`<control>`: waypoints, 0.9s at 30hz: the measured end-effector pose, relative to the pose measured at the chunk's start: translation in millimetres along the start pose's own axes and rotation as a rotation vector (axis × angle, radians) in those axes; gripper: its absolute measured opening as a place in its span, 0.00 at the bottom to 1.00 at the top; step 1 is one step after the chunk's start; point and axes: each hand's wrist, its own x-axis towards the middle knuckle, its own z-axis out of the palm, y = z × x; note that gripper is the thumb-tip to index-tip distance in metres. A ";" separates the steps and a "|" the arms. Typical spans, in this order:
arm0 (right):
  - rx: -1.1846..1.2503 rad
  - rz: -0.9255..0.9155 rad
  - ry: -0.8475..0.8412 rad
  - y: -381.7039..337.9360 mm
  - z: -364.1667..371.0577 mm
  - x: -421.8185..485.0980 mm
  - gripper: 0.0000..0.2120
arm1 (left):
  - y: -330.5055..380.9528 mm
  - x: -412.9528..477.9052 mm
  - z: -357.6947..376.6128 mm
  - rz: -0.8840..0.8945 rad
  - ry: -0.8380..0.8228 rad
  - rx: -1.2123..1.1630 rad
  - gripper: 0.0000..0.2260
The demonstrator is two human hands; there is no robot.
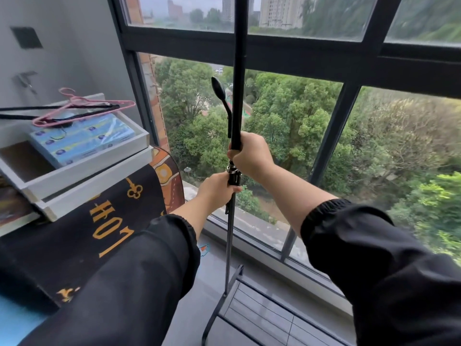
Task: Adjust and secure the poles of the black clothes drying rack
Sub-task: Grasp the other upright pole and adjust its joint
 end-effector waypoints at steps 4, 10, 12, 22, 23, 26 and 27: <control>-0.001 -0.010 -0.010 11.7 -1.3 25.1 0.03 | 2.2 24.8 4.0 0.006 0.028 -0.010 0.09; -0.015 -0.033 -0.011 26.8 0.6 57.8 0.02 | 2.8 61.1 10.5 -0.011 0.062 -0.020 0.09; -0.011 -0.042 -0.012 31.7 1.6 68.5 0.02 | 0.0 73.3 11.5 -0.023 0.055 -0.009 0.10; 0.047 -0.122 -0.085 36.6 8.3 96.0 0.06 | -34.1 80.3 34.9 -0.159 0.356 -0.190 0.29; 0.054 -0.128 -0.087 37.8 8.6 98.7 0.06 | -37.4 82.3 39.1 -0.197 0.285 -0.261 0.31; 0.069 -0.141 -0.087 39.4 9.5 104.7 0.03 | -42.3 90.5 44.5 -0.203 0.140 -0.317 0.27; 0.065 -0.144 -0.088 40.2 10.7 107.1 0.03 | -43.0 92.9 44.6 -0.178 0.131 -0.289 0.25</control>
